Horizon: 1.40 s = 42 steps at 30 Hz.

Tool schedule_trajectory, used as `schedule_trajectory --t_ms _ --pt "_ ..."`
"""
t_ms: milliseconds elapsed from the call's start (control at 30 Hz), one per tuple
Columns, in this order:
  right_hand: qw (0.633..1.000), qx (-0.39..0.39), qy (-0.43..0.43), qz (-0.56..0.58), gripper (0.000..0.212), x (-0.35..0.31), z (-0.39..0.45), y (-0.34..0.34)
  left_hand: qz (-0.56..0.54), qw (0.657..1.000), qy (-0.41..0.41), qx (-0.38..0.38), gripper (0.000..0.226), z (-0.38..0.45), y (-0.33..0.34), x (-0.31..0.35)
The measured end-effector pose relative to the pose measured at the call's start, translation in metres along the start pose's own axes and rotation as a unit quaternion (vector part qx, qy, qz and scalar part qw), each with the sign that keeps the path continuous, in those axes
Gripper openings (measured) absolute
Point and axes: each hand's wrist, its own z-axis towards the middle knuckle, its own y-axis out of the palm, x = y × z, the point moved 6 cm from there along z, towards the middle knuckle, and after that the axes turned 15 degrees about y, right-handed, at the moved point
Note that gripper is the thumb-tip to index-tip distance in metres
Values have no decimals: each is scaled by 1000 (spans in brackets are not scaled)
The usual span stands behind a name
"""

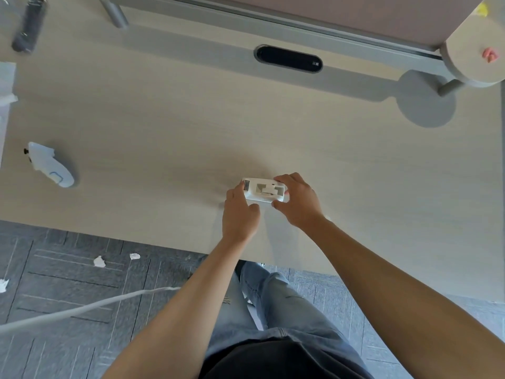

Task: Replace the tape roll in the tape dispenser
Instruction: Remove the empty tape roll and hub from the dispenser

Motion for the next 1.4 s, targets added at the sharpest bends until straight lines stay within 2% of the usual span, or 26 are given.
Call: schedule_trajectory --t_ms 367,600,700,833,1000,1233,1300,1400 --pt "1000 12 -11 -14 60 35 -49 18 9 1000 23 7 60 -53 18 -16" --pt "997 53 -41 -38 59 38 -52 24 49 992 101 59 52 -58 20 -23" --pt "994 77 -69 -42 58 38 -49 27 74 983 144 87 64 -52 22 -31" --pt "991 93 -90 -18 56 42 -45 29 119 966 218 76 78 -41 33 -42" --pt "984 127 -122 7 57 50 -47 32 116 945 278 129 77 -37 39 -58" --pt "972 179 -149 20 65 59 -54 44 158 915 336 155 81 -45 49 -65" --pt "968 194 -156 19 69 60 -54 45 177 910 344 152 79 -44 50 -64" --pt "957 244 -154 44 73 69 -61 55 224 882 376 176 70 -56 58 -68"
